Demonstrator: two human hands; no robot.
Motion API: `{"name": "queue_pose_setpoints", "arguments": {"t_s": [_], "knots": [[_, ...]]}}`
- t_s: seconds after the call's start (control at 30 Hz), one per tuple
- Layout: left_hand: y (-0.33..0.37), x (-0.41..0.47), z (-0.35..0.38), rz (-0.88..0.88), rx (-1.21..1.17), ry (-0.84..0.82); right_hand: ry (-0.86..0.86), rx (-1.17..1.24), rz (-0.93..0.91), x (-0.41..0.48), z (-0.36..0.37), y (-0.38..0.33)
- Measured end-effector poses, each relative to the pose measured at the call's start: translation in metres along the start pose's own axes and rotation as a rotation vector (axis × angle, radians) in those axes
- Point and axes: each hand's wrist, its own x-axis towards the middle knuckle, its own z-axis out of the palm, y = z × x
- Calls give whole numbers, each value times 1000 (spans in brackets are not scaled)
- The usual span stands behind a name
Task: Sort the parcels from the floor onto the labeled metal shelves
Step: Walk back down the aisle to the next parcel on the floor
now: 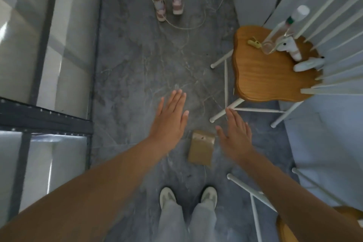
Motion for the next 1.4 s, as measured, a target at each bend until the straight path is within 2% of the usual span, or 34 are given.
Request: {"name": "queue_pose_setpoints", "arguments": {"t_s": [0.13,0.33,0.47,0.6,0.7,0.8,0.93,1.07,1.23,1.4], "knots": [[-26,30,85,-162,-104,-3,-62,67,47,56,68,42],[-76,46,245,-322,-193,-134,-174,108,155,128,194,127],[-102,49,335,-483,-364,-195,-196,194,270,156,264,180],[-117,49,392,-609,-494,-236,-195,348,419,168,319,215],[-130,53,427,-815,-604,-309,-228,458,540,172,353,227],[-132,53,455,-995,-732,-302,-228,516,648,173,378,228],[-114,48,463,-1051,-811,-318,-192,580,679,169,387,212],[-115,41,430,-1027,-843,-295,-180,560,637,164,362,190],[-115,34,341,-998,-894,-197,-232,582,561,151,296,121],[-102,21,225,-937,-885,-90,-178,612,395,135,204,23]]}}
